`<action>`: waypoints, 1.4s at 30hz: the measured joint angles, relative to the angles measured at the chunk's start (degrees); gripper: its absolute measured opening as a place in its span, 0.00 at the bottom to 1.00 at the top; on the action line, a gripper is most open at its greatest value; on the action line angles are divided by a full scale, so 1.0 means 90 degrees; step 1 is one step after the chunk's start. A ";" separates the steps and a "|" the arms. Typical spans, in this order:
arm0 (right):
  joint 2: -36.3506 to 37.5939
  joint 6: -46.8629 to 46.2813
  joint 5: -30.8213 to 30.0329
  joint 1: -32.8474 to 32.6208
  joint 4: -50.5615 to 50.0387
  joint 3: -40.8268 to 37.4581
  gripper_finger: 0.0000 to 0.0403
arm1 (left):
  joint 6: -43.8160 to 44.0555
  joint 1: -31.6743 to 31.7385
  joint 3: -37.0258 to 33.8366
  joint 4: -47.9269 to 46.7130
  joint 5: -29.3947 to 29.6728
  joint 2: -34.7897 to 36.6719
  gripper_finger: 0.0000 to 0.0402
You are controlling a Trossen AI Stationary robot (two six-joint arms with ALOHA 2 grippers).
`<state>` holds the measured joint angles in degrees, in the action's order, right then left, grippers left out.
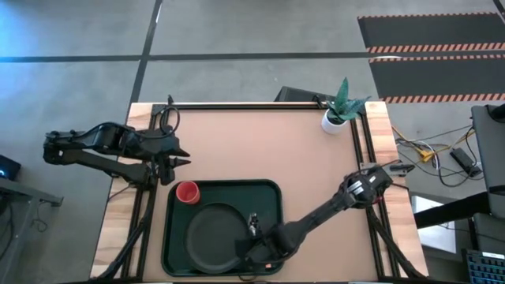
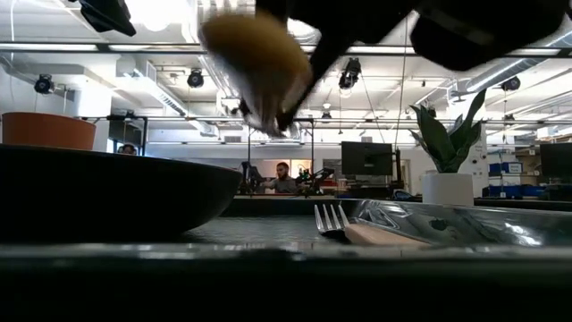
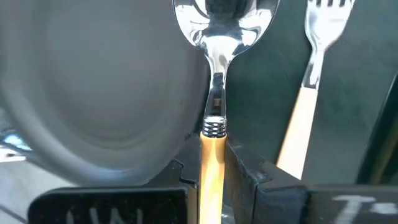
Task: Pick and place plate/cup/fork/spoon on tray
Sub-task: Put the orange spoon on the black tray to the right of the black plate
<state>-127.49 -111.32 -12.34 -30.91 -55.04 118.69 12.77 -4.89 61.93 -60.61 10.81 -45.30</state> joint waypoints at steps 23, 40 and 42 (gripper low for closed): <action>-0.0397 0.0528 0.0328 0.0078 0.0004 -0.0246 0.07 | -0.0014 0.0000 -0.0010 0.0001 0.0000 0.0006 0.21; -0.0397 0.0092 0.0368 0.0302 0.0368 -0.0446 0.07 | -0.0002 0.0002 -0.0010 0.0004 0.0000 -0.0004 0.21; -0.0397 0.0032 0.0377 0.0298 0.0367 -0.0464 0.07 | -0.0002 0.0001 -0.0010 0.0002 -0.0002 -0.0005 0.21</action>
<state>-131.07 -111.03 -8.95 -28.23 -51.73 114.52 12.75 -4.87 61.84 -60.59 10.79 -45.34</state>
